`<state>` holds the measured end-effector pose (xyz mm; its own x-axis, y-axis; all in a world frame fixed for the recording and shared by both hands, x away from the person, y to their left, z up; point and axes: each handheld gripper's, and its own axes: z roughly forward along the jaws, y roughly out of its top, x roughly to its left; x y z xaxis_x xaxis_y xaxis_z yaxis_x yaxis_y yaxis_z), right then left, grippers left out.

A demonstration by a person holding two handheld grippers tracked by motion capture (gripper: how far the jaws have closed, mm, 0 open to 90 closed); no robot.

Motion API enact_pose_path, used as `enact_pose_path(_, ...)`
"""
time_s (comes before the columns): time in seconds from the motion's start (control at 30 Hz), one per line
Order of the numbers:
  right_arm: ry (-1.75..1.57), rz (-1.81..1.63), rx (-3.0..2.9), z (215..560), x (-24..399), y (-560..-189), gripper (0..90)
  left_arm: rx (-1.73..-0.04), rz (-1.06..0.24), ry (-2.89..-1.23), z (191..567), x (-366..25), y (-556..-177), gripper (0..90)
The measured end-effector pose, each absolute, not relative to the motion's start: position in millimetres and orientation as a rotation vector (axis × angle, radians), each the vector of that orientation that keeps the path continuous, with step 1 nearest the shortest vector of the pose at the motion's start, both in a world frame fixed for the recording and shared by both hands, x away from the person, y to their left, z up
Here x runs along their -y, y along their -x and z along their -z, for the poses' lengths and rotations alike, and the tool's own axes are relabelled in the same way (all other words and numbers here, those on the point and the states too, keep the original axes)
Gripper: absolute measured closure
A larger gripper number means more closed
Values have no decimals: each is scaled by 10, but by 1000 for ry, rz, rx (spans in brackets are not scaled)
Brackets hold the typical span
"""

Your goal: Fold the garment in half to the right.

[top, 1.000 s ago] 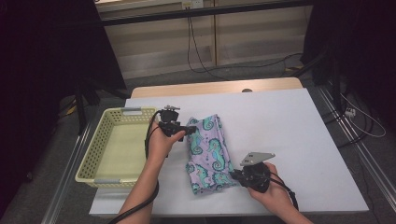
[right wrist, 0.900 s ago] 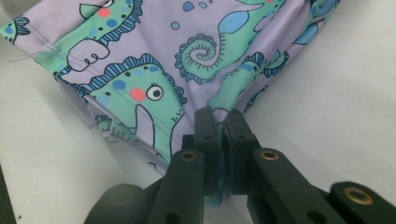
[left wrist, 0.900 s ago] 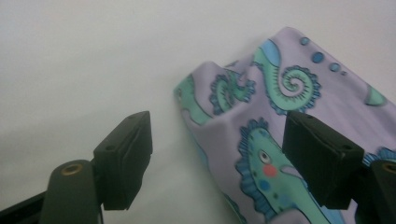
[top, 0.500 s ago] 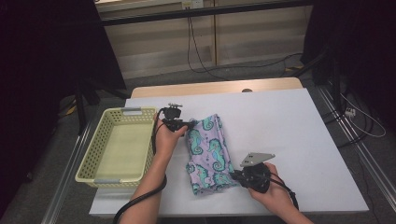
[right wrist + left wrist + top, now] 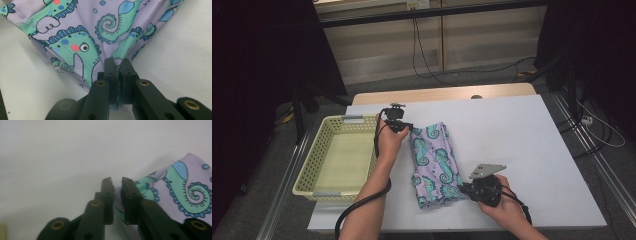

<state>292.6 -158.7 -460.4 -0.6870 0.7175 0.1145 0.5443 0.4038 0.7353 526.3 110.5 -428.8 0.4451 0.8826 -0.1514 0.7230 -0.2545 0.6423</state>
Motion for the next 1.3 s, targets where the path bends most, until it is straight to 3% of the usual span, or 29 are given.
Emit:
enact_pose_path(0.23,-1114,-1161,-2424,4589,1594,-2919,863,-1319,-282,-2049,4230,-1105,-5150,496)
enact_pose_path(0.37,-1109,-1160,-2421,4587,1590,-2916,861,-1315,-284,-2088,4256,-1091,-5110,434)
enact_pose_path(0.63,-1119,-1164,-2418,4602,1592,-2919,857,-1316,-251,-2135,4457,-1020,-5108,480)
enact_pose_path(0.87,-1125,-1150,-2396,4598,1584,-2913,805,-1326,-236,-2148,4480,-922,-5099,629)
enact_pose_path(0.97,-1111,-1153,-2378,4567,1595,-2907,756,-1326,-230,-2156,4474,-899,-5092,666)
enact_pose_path(1.17,-1156,-1191,-2310,4498,1655,-2918,551,-1347,-228,-2140,4443,-883,-5080,749)
enact_pose_path(1.3,-1176,-1220,-2328,4516,1620,-2926,467,-1356,-232,-2146,4408,-841,-5080,801)
